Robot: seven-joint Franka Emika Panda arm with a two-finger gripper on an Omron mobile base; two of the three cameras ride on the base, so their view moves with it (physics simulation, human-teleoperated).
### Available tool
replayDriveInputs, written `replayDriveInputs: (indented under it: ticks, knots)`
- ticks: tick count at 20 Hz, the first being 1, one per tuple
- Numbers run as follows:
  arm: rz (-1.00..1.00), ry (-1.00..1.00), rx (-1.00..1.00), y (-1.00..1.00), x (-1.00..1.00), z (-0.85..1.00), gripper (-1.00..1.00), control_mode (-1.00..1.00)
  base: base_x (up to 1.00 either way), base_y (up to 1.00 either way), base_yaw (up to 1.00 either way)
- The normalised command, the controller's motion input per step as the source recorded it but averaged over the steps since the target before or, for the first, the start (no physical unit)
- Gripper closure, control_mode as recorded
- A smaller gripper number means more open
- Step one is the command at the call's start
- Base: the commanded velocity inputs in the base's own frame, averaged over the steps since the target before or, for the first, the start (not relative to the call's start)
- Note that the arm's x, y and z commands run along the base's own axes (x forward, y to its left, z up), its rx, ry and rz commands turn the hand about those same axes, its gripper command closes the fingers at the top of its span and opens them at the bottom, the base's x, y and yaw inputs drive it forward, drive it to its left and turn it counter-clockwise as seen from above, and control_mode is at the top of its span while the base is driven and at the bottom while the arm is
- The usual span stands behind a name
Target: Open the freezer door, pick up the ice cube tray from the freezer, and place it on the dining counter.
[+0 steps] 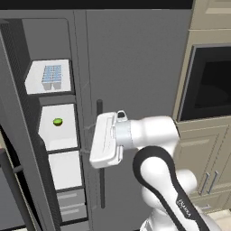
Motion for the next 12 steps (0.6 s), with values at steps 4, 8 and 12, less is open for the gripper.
replayDriveInputs:
  ticks: [4,8,12]
  knots:
    - [0.05,-0.25,0.0,0.35,0.32,-0.07,-1.0,-1.0,0.0,0.0,0.0]
    - [0.03,-0.2,0.0,0.29,0.37,-0.02,-1.0,-1.0,0.0,0.0,0.0]
    - [0.0,-0.08,0.0,0.29,0.3,-0.01,-1.0,-1.0,0.0,0.0,0.0]
